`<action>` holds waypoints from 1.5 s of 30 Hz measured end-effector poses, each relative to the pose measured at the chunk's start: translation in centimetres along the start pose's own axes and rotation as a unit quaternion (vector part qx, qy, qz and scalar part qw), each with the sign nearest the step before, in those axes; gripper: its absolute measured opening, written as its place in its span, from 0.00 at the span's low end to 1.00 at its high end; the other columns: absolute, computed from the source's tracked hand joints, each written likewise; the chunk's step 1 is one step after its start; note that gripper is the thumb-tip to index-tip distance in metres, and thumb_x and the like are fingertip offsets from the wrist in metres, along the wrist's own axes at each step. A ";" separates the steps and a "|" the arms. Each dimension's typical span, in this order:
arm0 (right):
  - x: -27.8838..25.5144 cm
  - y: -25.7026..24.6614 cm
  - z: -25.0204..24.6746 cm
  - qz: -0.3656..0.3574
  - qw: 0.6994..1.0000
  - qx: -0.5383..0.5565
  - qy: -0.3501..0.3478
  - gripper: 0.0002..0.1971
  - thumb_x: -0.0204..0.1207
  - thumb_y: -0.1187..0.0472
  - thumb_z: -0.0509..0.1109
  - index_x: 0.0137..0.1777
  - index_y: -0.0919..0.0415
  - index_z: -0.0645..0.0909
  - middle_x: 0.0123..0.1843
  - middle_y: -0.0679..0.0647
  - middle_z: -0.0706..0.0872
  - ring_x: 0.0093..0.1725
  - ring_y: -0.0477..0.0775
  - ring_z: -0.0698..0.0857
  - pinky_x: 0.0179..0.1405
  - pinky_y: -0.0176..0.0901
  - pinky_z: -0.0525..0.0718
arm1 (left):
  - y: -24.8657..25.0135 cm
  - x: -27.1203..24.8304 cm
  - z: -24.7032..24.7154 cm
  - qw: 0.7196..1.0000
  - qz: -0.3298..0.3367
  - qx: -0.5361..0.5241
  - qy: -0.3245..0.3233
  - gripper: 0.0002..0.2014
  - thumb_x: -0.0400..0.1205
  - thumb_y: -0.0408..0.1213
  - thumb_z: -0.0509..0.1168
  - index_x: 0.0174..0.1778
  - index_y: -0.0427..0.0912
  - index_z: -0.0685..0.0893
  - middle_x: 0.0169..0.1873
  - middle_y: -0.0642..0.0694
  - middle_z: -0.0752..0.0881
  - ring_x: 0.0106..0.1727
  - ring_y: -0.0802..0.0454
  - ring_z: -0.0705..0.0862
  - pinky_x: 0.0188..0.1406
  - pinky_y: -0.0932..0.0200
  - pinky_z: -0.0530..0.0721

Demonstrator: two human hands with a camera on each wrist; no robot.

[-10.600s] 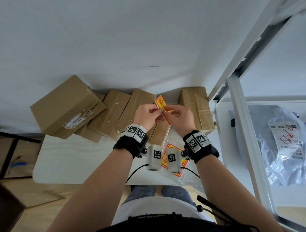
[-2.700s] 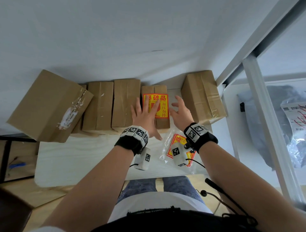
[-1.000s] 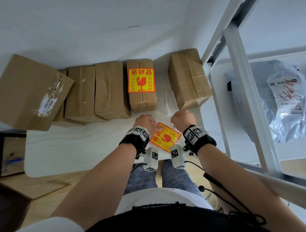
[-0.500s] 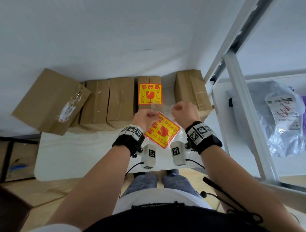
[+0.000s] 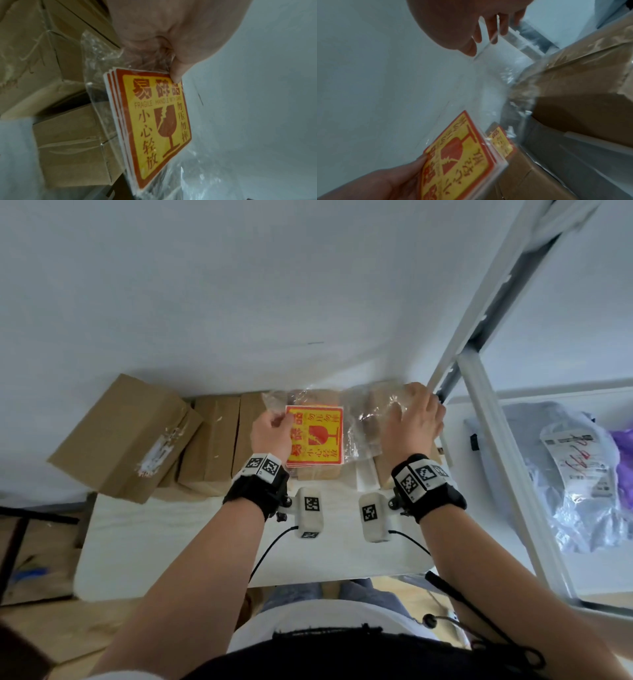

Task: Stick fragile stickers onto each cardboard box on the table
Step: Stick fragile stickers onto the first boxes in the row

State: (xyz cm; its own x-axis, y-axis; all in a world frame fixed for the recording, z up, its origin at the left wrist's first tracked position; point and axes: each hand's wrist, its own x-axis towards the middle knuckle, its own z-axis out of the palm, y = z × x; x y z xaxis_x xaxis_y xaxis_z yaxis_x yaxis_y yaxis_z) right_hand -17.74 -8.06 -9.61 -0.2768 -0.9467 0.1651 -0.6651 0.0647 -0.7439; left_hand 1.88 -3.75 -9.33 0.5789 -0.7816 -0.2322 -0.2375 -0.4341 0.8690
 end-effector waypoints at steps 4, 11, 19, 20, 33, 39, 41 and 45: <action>0.3 -0.6 -0.5 0.032 0.987 0.127 -0.089 0.13 0.80 0.73 0.56 0.52 0.58 0.78 0.52 0.55 0.87 0.49 0.56 0.85 0.46 0.42 0.80 | 0.0 0.7 -0.8 0.998 -0.038 -0.037 0.028 0.08 0.86 0.42 0.64 0.42 0.45 0.80 0.48 0.40 0.89 0.49 0.43 0.90 0.52 0.44 0.89; 0.8 -2.2 0.3 0.208 0.902 0.227 -0.301 0.12 0.84 0.74 0.57 0.63 0.65 0.76 0.49 0.58 0.91 0.34 0.58 0.91 0.31 0.46 0.90 | -0.5 1.0 -1.8 0.998 -0.050 -0.038 0.026 0.10 0.87 0.42 0.62 0.43 0.42 0.81 0.47 0.36 0.90 0.48 0.38 0.90 0.51 0.41 0.89; -0.7 -1.3 3.0 0.158 0.900 0.157 -0.374 0.15 0.68 0.53 0.83 0.52 0.59 0.89 0.52 0.55 0.91 0.39 0.56 0.90 0.39 0.49 0.89 | -1.2 0.4 -1.8 0.998 -0.041 -0.042 -0.033 0.11 0.88 0.41 0.62 0.51 0.38 0.84 0.42 0.46 0.89 0.40 0.54 0.87 0.36 0.62 0.82; -0.8 -1.2 3.2 0.144 0.906 0.147 -0.370 0.17 0.67 0.50 0.83 0.51 0.60 0.89 0.51 0.55 0.91 0.44 0.57 0.91 0.45 0.51 0.89 | -1.2 0.2 -1.8 0.997 -0.043 -0.046 -0.041 0.10 0.88 0.41 0.62 0.50 0.38 0.84 0.41 0.47 0.89 0.39 0.55 0.87 0.36 0.63 0.81; -1.6 -1.7 5.2 0.087 0.957 0.069 -0.267 0.12 0.79 0.49 0.71 0.53 0.57 0.87 0.41 0.53 0.90 0.36 0.50 0.89 0.44 0.45 0.90 | -2.5 -0.2 -3.6 0.995 -0.080 -0.040 -0.032 0.14 0.84 0.39 0.68 0.33 0.40 0.78 0.33 0.46 0.88 0.34 0.52 0.86 0.36 0.60 0.85; -1.8 -3.7 5.0 0.056 0.978 0.106 -0.172 0.10 0.86 0.58 0.62 0.44 0.59 0.78 0.33 0.53 0.87 0.25 0.43 0.85 0.29 0.36 0.85 | -3.4 2.0 -6.9 0.987 -0.132 -0.034 0.090 0.12 0.85 0.40 0.66 0.36 0.40 0.80 0.40 0.41 0.88 0.43 0.43 0.88 0.43 0.52 0.86; -1.9 -4.0 5.3 0.070 0.978 0.134 -0.143 0.10 0.87 0.58 0.59 0.45 0.60 0.76 0.34 0.56 0.87 0.22 0.39 0.84 0.26 0.33 0.84 | -3.9 2.6 -8.2 0.981 -0.145 -0.027 0.128 0.16 0.85 0.40 0.65 0.31 0.42 0.77 0.39 0.42 0.86 0.39 0.44 0.85 0.35 0.56 0.81; -2.4 -4.6 5.6 0.119 0.970 0.192 -0.091 0.08 0.88 0.58 0.58 0.50 0.60 0.73 0.39 0.57 0.89 0.22 0.41 0.86 0.26 0.41 0.89 | -4.6 3.1 -9.9 0.967 -0.186 -0.027 0.172 0.12 0.88 0.39 0.61 0.48 0.34 0.83 0.46 0.40 0.85 0.40 0.46 0.83 0.37 0.55 0.77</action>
State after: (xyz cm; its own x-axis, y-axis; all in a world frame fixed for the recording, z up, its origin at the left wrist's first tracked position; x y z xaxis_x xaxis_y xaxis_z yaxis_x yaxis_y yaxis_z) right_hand -10.16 -7.88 -10.20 -0.2406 -0.9616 -0.1320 -0.2806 0.1991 -0.9390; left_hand 12.54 0.26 -9.74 0.8438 -0.3769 -0.3821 0.0729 -0.6249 0.7773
